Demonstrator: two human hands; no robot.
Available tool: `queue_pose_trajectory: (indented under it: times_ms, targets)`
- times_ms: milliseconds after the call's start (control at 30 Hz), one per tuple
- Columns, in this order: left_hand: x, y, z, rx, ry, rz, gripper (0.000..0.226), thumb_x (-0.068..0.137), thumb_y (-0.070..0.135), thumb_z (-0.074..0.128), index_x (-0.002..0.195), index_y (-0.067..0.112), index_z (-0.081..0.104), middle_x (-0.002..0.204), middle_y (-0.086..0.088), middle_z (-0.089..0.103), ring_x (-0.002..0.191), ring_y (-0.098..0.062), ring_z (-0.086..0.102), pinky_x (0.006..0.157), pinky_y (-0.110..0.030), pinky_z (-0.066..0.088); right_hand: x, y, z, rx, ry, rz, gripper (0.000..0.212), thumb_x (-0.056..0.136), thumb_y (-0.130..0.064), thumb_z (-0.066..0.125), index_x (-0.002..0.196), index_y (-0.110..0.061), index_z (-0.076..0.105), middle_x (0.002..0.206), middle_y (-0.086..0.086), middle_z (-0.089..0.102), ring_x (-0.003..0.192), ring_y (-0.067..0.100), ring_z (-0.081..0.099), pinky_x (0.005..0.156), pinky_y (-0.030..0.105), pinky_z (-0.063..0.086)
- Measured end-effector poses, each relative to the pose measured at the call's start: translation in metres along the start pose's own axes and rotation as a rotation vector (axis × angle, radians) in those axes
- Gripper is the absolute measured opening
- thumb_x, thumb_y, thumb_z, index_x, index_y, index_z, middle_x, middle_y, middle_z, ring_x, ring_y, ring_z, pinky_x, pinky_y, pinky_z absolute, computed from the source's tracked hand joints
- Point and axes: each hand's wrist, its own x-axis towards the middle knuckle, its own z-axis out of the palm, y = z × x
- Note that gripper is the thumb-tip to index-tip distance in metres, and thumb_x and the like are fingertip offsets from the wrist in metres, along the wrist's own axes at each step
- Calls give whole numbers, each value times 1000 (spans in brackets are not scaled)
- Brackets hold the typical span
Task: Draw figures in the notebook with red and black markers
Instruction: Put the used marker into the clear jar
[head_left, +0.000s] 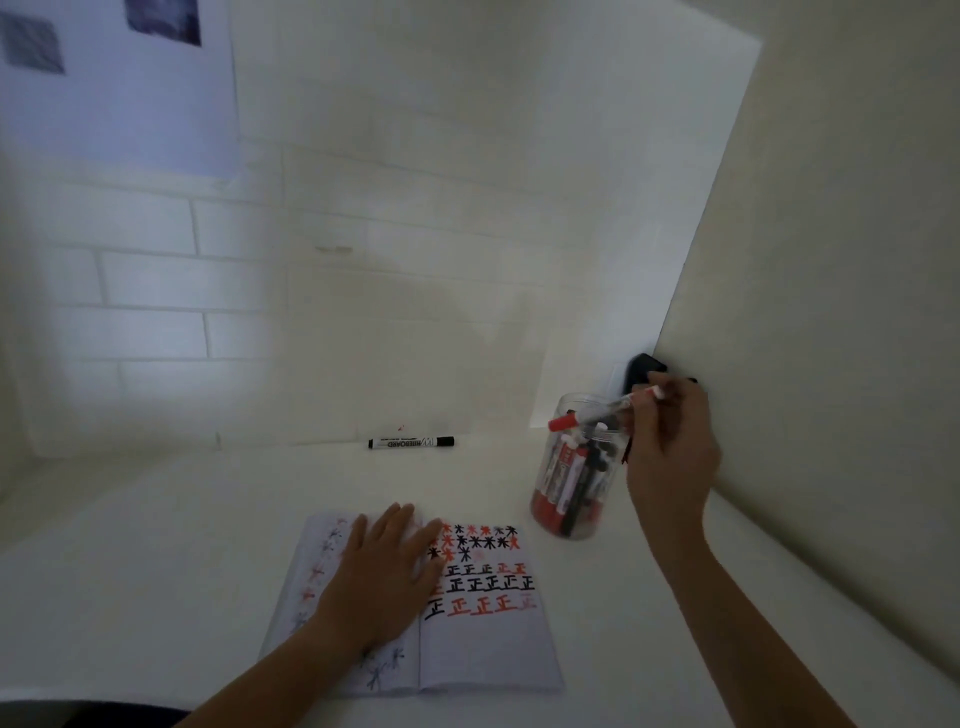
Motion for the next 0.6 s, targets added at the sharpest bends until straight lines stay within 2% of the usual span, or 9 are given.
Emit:
queue_pose_trajectory:
  times_ms: [67, 133, 233, 300, 367, 433, 500, 600]
  targets:
    - [0, 1, -2, -5, 4, -7, 100, 72, 78, -24, 158, 42, 14, 169, 1, 8, 155, -14, -4, 124, -44, -11, 21, -5, 9, -64, 59, -67, 13, 105, -9, 55, 116, -8, 62, 90, -3, 66, 78, -7, 64, 72, 0, 42]
    - [0, 1, -3, -15, 9, -5, 96, 75, 77, -20, 157, 42, 16, 168, 1, 11, 155, -14, -2, 124, -44, -10, 32, 3, 21, -169, 23, -82, 16, 105, -9, 53, 118, -7, 62, 99, 0, 66, 80, 1, 59, 75, 0, 40]
    - [0, 0, -2, -22, 9, -6, 97, 74, 78, -19, 157, 43, 18, 168, 1, 13, 155, -15, 0, 124, -44, -10, 36, 35, 39, -393, -227, -30, 16, 105, -12, 51, 115, -8, 64, 97, 1, 67, 83, 12, 60, 75, 8, 44]
    - [1, -1, -2, -12, 9, -7, 97, 75, 78, -19, 156, 43, 18, 167, 1, 13, 155, -15, 0, 124, -44, -9, 33, 52, 48, -667, -459, -46, 22, 107, -20, 46, 108, -8, 65, 92, 8, 71, 77, 22, 66, 74, 29, 55]
    - [1, 0, -1, -5, 12, -8, 90, 81, 78, -15, 156, 42, 19, 167, 1, 14, 155, -15, 2, 124, -44, -8, 32, 54, 50, -856, -567, -105, 30, 108, -24, 42, 104, -6, 65, 85, 12, 71, 72, 27, 66, 74, 39, 58]
    - [2, 0, -2, -9, 15, -11, 83, 84, 73, -6, 156, 42, 21, 167, 1, 15, 154, -16, 3, 124, -44, -8, 33, 52, 52, -913, -626, -155, 35, 109, -27, 39, 101, -6, 65, 85, 12, 71, 72, 28, 68, 75, 40, 59]
    - [2, 0, -1, -7, 17, -11, 82, 83, 70, -4, 156, 42, 21, 167, 1, 16, 154, -16, 4, 124, -44, -8, 32, 50, 55, -953, -632, -158, 39, 109, -32, 35, 103, -8, 66, 88, 11, 72, 75, 27, 68, 77, 41, 60]
    - [2, -1, 0, -13, 27, -5, 80, 84, 70, -2, 156, 41, 21, 166, 1, 17, 154, -16, 4, 124, -44, -8, 29, 50, 61, -877, -425, -218, 29, 104, -32, 49, 110, -11, 68, 101, 10, 70, 90, 28, 66, 85, 46, 55]
